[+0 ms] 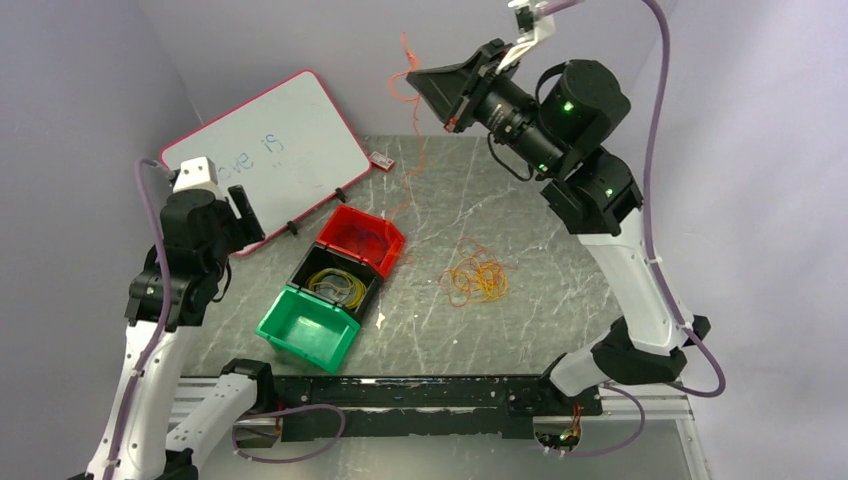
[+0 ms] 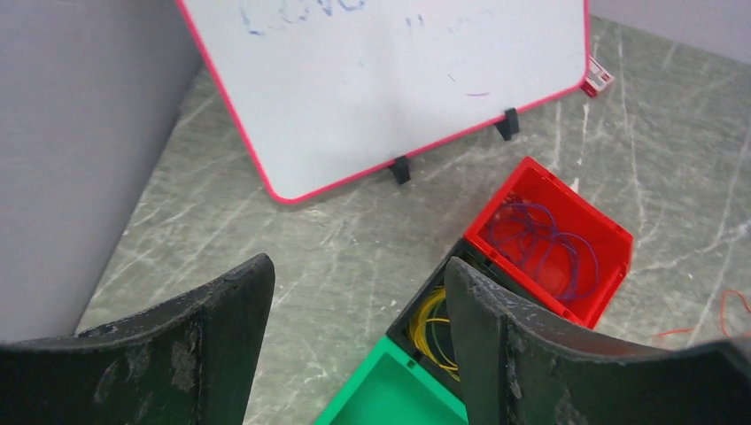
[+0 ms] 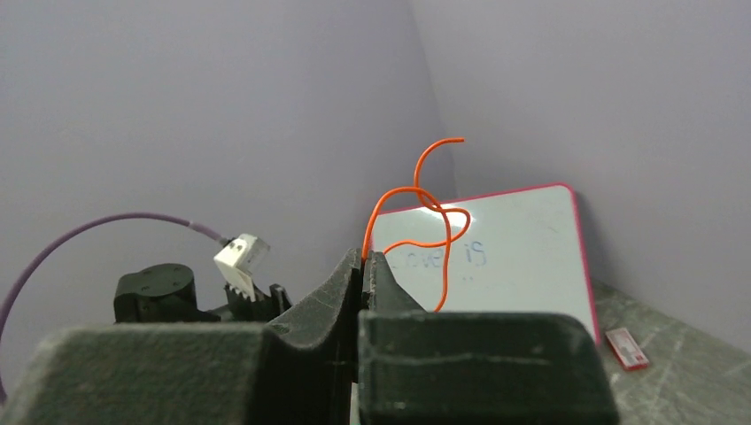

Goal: Untangle the cables

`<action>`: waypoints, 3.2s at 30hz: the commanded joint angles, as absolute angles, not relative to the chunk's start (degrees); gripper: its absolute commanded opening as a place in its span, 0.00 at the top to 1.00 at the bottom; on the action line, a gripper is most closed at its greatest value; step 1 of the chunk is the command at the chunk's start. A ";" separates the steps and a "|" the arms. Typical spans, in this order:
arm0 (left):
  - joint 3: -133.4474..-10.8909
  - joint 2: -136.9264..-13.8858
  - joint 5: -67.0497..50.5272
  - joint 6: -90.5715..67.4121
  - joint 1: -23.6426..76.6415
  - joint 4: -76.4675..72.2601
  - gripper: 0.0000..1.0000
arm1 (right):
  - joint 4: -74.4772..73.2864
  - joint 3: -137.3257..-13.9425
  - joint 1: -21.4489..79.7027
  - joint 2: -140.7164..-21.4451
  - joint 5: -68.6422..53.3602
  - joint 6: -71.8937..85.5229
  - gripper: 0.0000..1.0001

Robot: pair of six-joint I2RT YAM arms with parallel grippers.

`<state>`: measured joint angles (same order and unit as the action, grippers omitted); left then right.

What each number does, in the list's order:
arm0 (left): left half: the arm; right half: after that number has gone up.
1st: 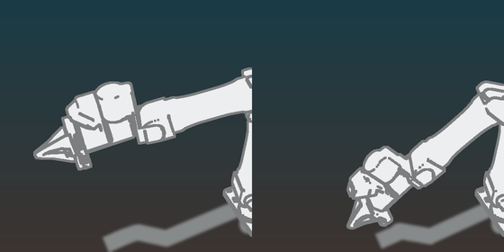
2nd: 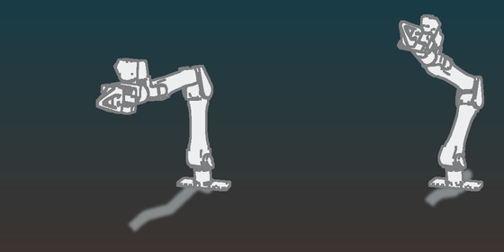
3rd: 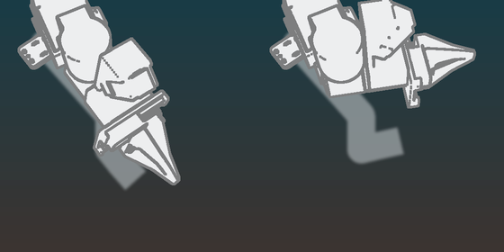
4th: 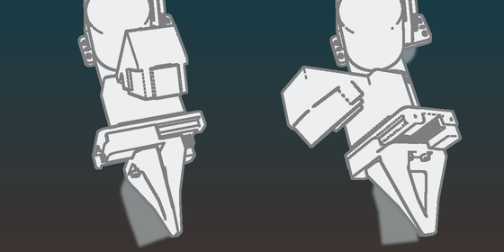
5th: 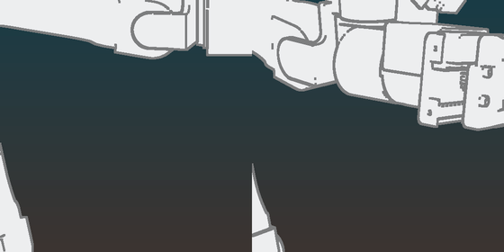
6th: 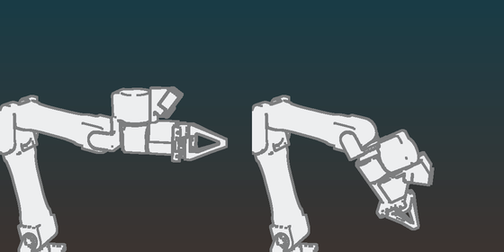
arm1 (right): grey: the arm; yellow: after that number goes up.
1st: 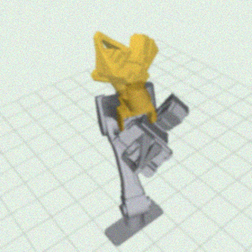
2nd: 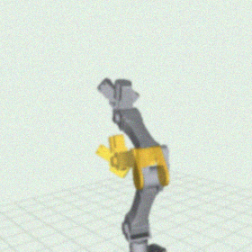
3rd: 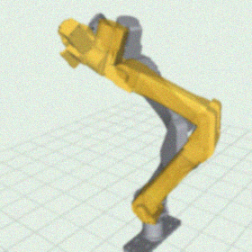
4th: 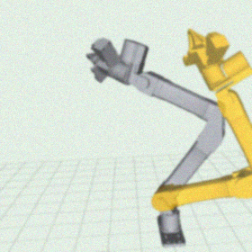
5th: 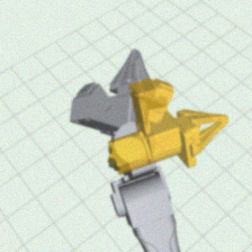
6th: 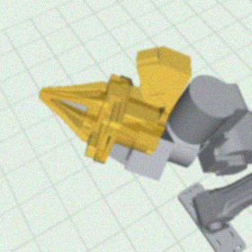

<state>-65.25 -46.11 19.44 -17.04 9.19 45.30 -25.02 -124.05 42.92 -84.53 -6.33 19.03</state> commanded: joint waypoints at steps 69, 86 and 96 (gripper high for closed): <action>-57.23 -31.54 21.75 -15.59 3.08 43.87 0.26 | 0.53 -97.55 67.21 -93.53 -4.52 19.06 1.00; -56.88 -31.75 20.27 -14.77 3.08 44.13 0.26 | 8.99 -81.03 63.60 -93.41 -16.94 22.43 1.00; -56.69 -32.41 19.37 -14.86 3.08 43.29 0.26 | 10.19 -76.68 63.62 -96.39 -24.20 24.63 1.00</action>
<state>-56.99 -32.18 20.71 -15.40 3.77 45.21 8.62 -78.67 63.70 -94.72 -21.30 23.29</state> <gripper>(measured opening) 0.740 0.013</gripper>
